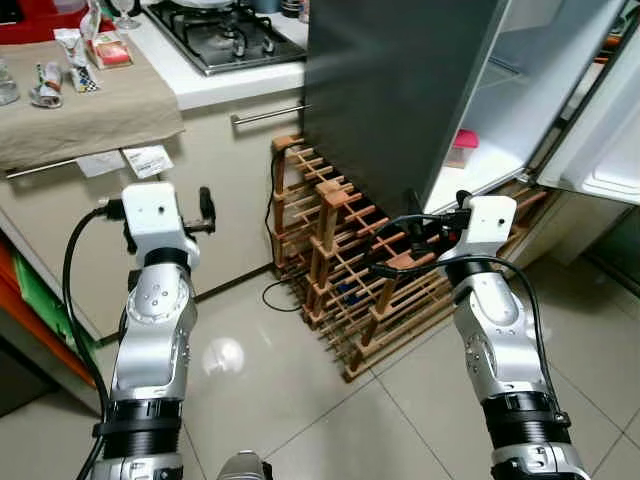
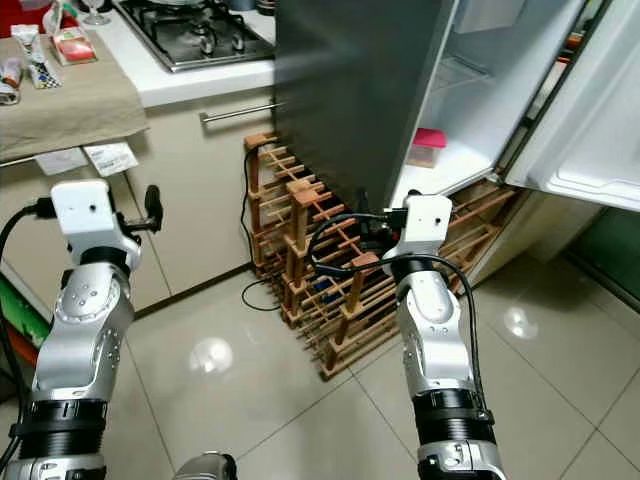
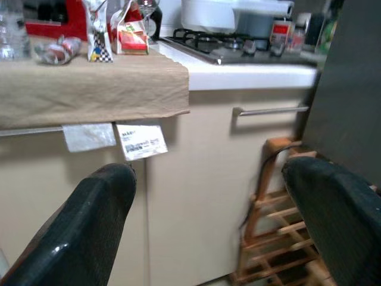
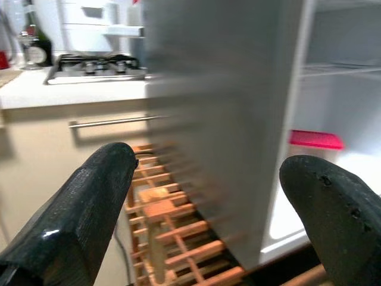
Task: Restocking fridge
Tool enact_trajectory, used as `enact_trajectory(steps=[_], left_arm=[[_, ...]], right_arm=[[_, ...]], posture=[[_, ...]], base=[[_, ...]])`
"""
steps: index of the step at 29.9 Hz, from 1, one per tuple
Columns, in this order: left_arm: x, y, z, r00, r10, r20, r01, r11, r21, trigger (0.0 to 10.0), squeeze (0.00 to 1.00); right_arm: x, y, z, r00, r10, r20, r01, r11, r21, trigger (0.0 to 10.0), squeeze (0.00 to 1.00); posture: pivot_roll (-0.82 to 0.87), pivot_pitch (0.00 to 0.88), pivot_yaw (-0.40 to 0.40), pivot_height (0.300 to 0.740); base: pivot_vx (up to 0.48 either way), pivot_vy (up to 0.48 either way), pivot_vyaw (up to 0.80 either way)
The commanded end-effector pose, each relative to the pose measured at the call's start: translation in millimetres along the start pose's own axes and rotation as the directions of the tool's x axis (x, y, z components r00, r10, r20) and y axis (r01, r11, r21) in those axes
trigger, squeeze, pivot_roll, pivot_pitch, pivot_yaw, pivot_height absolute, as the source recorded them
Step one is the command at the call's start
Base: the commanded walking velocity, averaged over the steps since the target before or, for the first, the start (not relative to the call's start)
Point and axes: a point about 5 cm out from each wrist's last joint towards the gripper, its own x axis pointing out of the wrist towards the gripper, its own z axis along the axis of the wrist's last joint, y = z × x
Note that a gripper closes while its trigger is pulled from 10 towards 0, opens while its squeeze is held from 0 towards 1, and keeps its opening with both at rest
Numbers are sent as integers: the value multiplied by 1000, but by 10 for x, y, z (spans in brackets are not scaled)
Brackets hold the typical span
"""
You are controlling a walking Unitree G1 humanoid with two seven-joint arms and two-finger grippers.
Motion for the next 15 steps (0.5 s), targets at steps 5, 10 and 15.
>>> enact_trajectory(steps=[5, 10, 15], left_arm=[[78, -53, 60, 1000, 15, -3, -15, 999, -32, 10000, 0], [91, -61, 55, 1000, 19, -4, -19, 1000, 15, 10000, 0], [99, -93, 49, 1000, 2, -7, -2, 1000, 18, 10000, 0]], right_arm=[[38, 77, -24, 999, 18, -31, -19, 999, -35, 10000, 0], [10, 72, -12, 999, 35, -9, -36, 998, -46, 10000, 0], [4, 85, -20, 1000, 23, -4, -23, 999, -28, 10000, 0]], posture=[[-5, 0, -51, 740], [-6, 0, -41, 740], [-8, 0, -29, 740]], base=[[335, 0, 370], [141, 127, 286], [0, 0, 685]])
